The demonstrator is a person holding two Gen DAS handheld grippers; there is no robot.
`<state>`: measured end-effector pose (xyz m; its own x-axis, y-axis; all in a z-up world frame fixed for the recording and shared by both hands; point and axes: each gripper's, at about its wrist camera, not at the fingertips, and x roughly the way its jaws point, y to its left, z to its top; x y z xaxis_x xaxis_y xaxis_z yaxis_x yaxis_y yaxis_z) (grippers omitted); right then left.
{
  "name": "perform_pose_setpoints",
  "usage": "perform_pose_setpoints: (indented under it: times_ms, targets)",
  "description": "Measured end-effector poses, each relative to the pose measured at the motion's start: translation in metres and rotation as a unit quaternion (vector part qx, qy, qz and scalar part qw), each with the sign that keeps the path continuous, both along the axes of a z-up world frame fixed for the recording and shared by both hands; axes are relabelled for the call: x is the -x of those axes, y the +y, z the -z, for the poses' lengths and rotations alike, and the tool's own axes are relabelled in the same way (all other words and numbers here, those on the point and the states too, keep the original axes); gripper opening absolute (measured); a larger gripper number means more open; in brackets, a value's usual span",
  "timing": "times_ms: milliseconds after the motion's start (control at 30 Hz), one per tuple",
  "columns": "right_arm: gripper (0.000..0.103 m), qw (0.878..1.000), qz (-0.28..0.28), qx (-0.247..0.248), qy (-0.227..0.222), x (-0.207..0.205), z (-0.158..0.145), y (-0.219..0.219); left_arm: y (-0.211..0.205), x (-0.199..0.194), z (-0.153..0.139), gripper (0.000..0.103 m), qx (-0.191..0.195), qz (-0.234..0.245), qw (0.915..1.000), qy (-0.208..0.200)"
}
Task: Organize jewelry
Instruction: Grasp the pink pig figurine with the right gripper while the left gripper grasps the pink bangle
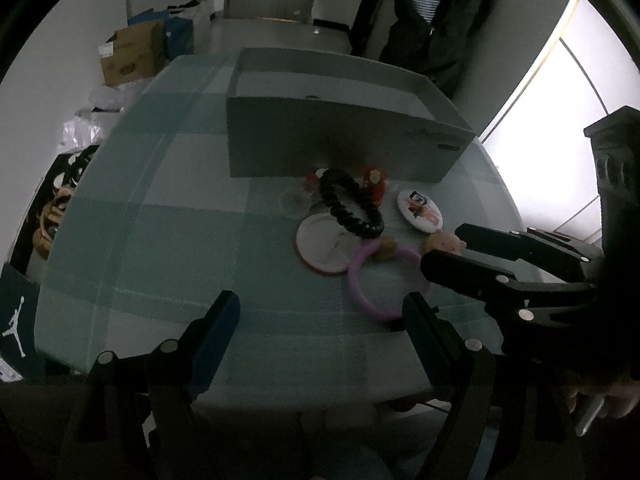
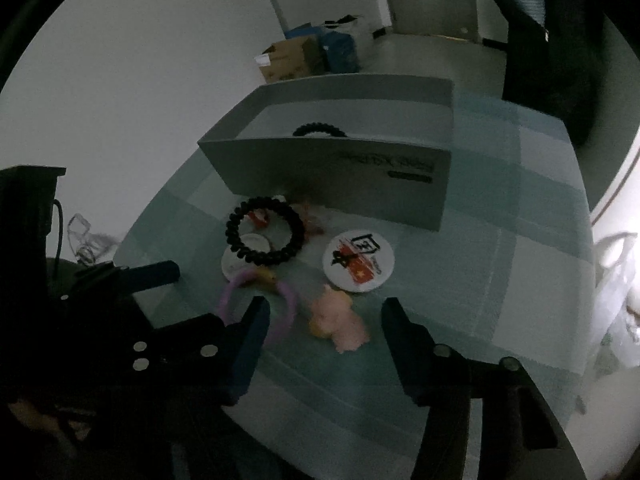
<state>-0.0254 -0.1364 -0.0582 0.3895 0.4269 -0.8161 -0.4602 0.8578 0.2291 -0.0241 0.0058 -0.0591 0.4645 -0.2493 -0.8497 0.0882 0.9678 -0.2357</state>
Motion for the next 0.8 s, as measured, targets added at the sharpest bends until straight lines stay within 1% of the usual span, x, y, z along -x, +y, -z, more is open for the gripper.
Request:
perform_pose_setpoints:
  times_ms: [33,100,167,233,300,367,533,633,700,733,800]
  targets:
    - [0.047,1.0,-0.002,0.001,-0.002,0.0,0.0,0.002,0.0,0.0,0.0,0.08,0.0,-0.001,1.0,0.0]
    - [0.043,1.0,-0.004,0.008,-0.003,-0.001,-0.001,0.004,-0.001,-0.001,0.0,0.08,-0.001,0.0,1.0,0.0]
    - [0.037,1.0,-0.004,0.014,-0.005,-0.001,0.0,0.004,-0.003,0.0,0.0,0.08,-0.002,0.002,1.0,0.0]
    - [0.028,1.0,-0.006,0.013,0.0,-0.002,0.001,0.004,-0.004,0.0,-0.001,0.08,0.0,0.005,1.0,-0.001]
    - [0.023,1.0,-0.003,0.015,0.0,-0.002,0.001,0.002,-0.005,-0.001,0.0,0.08,-0.004,0.01,0.9999,0.001]
    - [0.023,1.0,-0.003,0.013,0.001,-0.003,0.001,0.002,-0.006,-0.001,0.0,0.08,-0.006,0.015,0.9999,-0.001]
    - [0.023,1.0,0.007,0.01,0.004,-0.005,0.0,-0.003,-0.013,0.002,-0.001,0.08,0.003,0.033,0.9995,0.002]
    - [0.023,1.0,0.017,-0.002,0.005,-0.009,-0.002,-0.005,-0.016,0.001,-0.002,0.08,0.004,0.031,0.9995,0.011]
    - [0.023,1.0,0.025,-0.01,0.006,-0.011,-0.005,-0.009,-0.019,-0.001,-0.004,0.08,0.028,0.03,0.9989,0.025]
    - [0.023,0.999,0.029,-0.014,0.007,-0.012,-0.006,-0.01,-0.02,0.0,-0.004,0.08,0.033,0.032,0.9986,0.026]
    - [0.023,0.999,0.037,-0.018,0.008,-0.013,-0.007,-0.014,-0.026,0.0,-0.004,0.08,0.02,0.031,0.9989,0.027]
